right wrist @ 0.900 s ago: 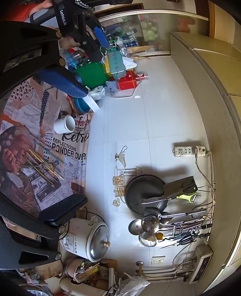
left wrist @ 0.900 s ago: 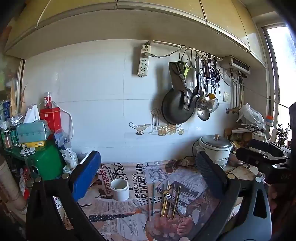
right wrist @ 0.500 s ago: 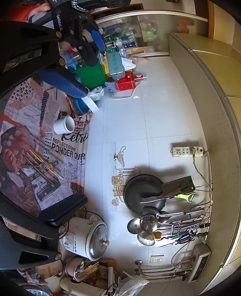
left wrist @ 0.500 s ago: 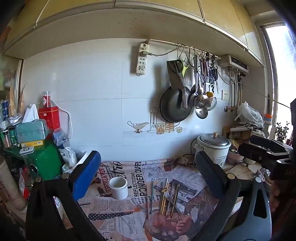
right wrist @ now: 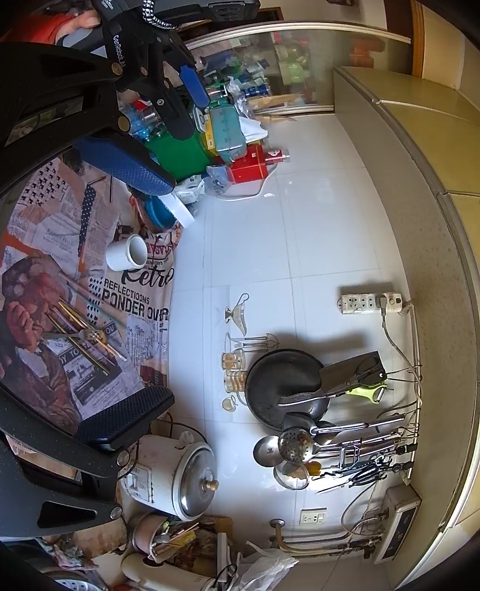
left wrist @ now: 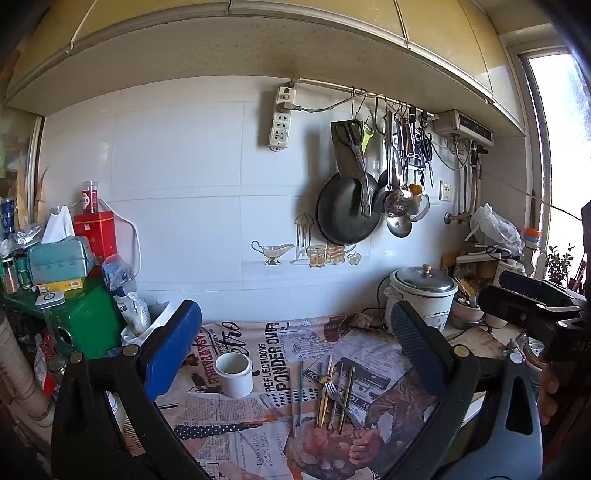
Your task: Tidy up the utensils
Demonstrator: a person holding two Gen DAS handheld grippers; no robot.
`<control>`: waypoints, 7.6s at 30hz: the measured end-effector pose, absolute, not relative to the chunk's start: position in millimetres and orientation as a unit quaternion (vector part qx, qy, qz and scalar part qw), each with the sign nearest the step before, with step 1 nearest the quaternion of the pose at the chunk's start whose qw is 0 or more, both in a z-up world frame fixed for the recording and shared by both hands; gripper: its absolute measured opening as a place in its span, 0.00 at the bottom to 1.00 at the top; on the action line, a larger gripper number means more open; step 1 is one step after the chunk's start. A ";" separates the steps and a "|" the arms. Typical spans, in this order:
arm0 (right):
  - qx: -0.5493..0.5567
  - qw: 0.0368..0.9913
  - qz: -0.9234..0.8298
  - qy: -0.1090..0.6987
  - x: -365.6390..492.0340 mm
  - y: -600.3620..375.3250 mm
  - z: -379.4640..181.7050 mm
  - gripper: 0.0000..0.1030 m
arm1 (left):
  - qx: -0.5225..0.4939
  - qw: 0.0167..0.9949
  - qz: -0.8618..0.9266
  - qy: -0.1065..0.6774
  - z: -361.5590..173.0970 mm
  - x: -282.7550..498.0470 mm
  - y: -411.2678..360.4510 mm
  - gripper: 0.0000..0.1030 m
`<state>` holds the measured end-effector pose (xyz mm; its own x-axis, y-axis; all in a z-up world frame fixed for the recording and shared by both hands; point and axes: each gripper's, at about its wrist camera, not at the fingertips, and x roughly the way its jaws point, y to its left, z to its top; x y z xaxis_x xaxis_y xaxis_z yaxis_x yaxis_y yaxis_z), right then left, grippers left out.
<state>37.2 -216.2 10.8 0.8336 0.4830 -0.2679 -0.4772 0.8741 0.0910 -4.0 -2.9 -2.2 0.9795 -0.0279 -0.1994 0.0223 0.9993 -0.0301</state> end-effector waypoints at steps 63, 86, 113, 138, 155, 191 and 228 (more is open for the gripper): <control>0.009 0.957 0.246 0.156 67.7 -208.2 -2.3 1.00 | -0.040 0.992 -0.007 0.123 -14.3 30.4 21.0 1.00; -0.053 0.908 0.195 0.366 203.2 -206.0 -134.7 1.00 | -0.088 0.930 0.077 0.349 -169.9 196.2 34.2 1.00; -0.047 0.777 0.256 0.573 345.4 -161.1 -293.1 0.52 | -0.057 0.852 0.102 0.511 -316.7 320.8 13.0 0.98; -0.057 0.781 0.237 0.575 354.1 -152.0 -306.8 0.22 | -0.061 0.821 0.029 0.567 -350.0 381.7 0.9 0.33; -0.006 0.799 0.224 0.558 355.6 -185.1 -281.2 0.22 | -0.064 0.799 -0.042 0.597 -349.7 405.1 -13.3 0.03; -0.002 0.861 0.208 0.464 288.4 -198.4 -203.6 0.04 | -0.091 0.877 -0.047 0.468 -225.9 263.2 -4.3 0.02; -0.235 0.735 0.314 0.553 309.8 -146.8 -308.3 0.25 | -0.141 0.903 0.054 0.402 -189.5 228.0 28.3 0.02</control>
<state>309.8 -146.8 -308.3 0.1916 0.2021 -0.9604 -0.7213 0.6926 0.0018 228.0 28.3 -189.5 0.6716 -0.0166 -0.7407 -0.2104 0.9543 -0.2122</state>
